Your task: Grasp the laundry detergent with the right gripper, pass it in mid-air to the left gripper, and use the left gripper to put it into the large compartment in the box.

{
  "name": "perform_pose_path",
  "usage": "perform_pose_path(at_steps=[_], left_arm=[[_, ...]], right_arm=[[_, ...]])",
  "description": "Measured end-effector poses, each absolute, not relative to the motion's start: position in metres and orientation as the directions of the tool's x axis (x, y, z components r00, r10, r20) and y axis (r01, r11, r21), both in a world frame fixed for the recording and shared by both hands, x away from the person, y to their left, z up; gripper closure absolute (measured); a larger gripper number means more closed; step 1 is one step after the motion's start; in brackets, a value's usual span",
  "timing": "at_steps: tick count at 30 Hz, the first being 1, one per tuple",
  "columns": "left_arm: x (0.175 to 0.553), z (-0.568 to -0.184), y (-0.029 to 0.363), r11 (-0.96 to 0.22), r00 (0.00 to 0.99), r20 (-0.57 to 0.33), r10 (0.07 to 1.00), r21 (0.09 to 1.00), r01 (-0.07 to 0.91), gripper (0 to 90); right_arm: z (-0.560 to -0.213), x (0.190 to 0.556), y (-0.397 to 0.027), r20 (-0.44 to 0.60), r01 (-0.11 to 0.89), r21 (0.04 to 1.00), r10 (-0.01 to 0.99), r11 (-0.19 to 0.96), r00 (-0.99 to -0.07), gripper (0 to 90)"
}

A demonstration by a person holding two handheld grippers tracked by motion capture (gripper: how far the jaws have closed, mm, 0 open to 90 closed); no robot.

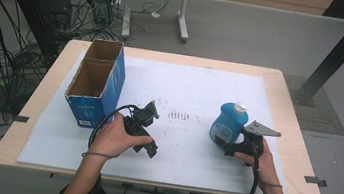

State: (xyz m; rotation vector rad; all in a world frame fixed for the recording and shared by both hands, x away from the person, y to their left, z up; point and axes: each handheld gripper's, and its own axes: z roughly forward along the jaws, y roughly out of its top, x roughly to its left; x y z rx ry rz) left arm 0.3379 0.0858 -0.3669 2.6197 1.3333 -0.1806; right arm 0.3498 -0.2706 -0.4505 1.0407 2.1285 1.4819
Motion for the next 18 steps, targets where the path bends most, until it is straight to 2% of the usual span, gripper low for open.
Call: perform_pose_path(at_steps=[18], left_arm=[[0.3367,-0.3676,0.0858,-0.576,0.587,-0.193,0.786,0.119,0.809,7.2]], right_arm=[[-0.4505,0.3495,-0.2698,0.127,0.372,0.91,0.73,0.183,-0.671,3.2]])
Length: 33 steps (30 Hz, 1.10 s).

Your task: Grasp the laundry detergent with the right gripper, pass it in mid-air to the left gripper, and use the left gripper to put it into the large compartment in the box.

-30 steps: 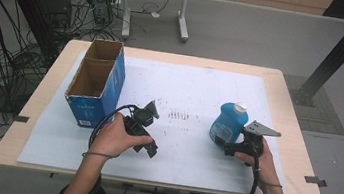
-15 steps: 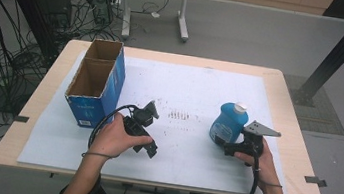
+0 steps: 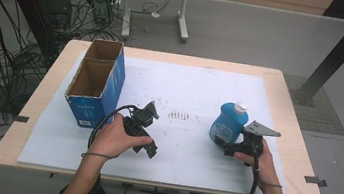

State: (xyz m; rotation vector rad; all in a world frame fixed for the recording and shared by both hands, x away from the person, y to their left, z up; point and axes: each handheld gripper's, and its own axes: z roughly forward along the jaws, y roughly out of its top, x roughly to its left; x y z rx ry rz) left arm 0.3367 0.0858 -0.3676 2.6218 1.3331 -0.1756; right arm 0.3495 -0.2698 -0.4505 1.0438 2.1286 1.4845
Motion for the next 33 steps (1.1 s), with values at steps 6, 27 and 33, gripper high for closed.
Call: perform_pose_path(at_steps=[6,27,33], left_arm=[[0.3366,-0.3675,0.0865,-0.573,0.585,-0.191,0.788,0.116,0.811,7.3],[0.3364,-0.3679,0.0845,-0.578,0.59,-0.194,0.784,0.117,0.807,7.4],[0.3365,-0.3682,0.0842,-0.578,0.59,-0.195,0.784,0.118,0.807,7.4]], right_arm=[[-0.4507,0.3497,-0.2699,0.13,0.369,0.913,0.731,0.175,-0.67,3.0],[-0.4504,0.3502,-0.2676,0.133,0.348,0.925,0.73,0.152,-0.67,10.7],[-0.4501,0.3501,-0.2661,0.124,0.335,0.93,0.727,0.152,-0.675,16.0]])
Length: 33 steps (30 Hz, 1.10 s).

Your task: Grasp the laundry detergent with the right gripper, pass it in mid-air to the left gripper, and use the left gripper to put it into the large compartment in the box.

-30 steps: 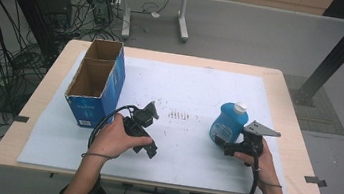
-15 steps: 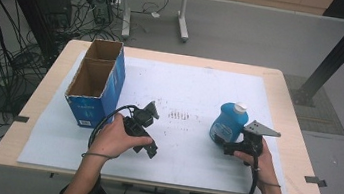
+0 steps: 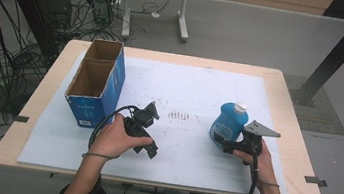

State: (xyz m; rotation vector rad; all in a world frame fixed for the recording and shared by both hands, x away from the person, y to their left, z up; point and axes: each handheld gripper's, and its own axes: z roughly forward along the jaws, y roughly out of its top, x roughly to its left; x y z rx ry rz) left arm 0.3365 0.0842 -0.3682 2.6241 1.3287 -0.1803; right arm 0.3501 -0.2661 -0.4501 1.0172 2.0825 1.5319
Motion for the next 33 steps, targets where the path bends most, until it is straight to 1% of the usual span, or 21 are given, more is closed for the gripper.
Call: perform_pose_path(at_steps=[4,8,12,16,18,19,21,33], left_arm=[[0.3365,-0.3685,0.0842,-0.576,0.587,-0.195,0.785,0.116,0.809,7.4],[0.3362,-0.3687,0.0845,-0.576,0.587,-0.195,0.785,0.116,0.809,7.4],[0.3359,-0.3689,0.0845,-0.576,0.588,-0.195,0.785,0.116,0.809,7.4],[0.3357,-0.3679,0.0838,-0.576,0.588,-0.197,0.785,0.119,0.809,7.4],[0.3357,-0.3678,0.0836,-0.576,0.588,-0.198,0.785,0.119,0.809,7.3],[0.3358,-0.3676,0.0835,-0.576,0.588,-0.197,0.784,0.12,0.809,7.4],[0.3358,-0.3676,0.0834,-0.576,0.588,-0.197,0.784,0.12,0.809,7.4],[0.3349,-0.3697,0.0838,-0.576,0.586,-0.2,0.785,0.112,0.81,7.4]], right_arm=[[-0.4502,0.3504,-0.2652,0.122,0.333,0.93,0.726,0.154,-0.676,17.9],[-0.4502,0.3507,-0.2644,0.115,0.328,0.932,0.73,0.156,-0.674,22.1],[-0.4504,0.3506,-0.2636,0.117,0.329,0.932,0.73,0.154,-0.673,23.1],[-0.4504,0.3507,-0.2628,0.116,0.328,0.932,0.729,0.156,-0.675,26.7],[-0.4503,0.3507,-0.2627,0.115,0.327,0.932,0.728,0.156,-0.676,27.1],[-0.4502,0.3508,-0.2625,0.111,0.325,0.932,0.728,0.16,-0.677,29.7],[-0.4503,0.3509,-0.2623,0.111,0.324,0.933,0.728,0.159,-0.677,30.9],[-0.4502,0.3512,-0.2631,0.106,0.322,0.933,0.735,0.159,-0.67,35.7]])
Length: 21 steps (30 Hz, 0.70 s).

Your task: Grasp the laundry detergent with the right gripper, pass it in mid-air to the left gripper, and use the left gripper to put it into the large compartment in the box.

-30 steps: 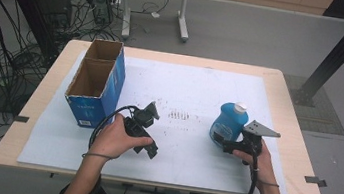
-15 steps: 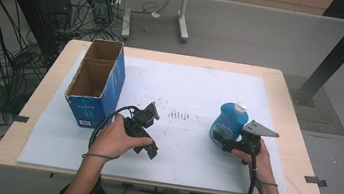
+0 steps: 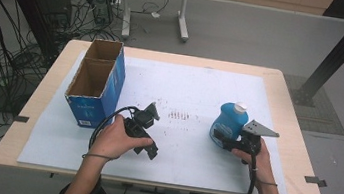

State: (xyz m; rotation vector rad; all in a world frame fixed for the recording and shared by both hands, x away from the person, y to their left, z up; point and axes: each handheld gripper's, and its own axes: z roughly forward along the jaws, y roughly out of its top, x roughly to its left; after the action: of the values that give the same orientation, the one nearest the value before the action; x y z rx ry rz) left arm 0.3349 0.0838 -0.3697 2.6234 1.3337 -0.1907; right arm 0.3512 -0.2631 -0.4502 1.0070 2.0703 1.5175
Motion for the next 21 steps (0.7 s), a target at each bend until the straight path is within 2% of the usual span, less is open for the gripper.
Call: perform_pose_path(at_steps=[21], left_arm=[[0.3344,-0.3698,0.082,-0.578,0.588,-0.2,0.784,0.111,0.808,7.4]], right_arm=[[-0.4497,0.3504,-0.2627,0.087,0.315,0.933,0.742,0.172,-0.665,39.5]])
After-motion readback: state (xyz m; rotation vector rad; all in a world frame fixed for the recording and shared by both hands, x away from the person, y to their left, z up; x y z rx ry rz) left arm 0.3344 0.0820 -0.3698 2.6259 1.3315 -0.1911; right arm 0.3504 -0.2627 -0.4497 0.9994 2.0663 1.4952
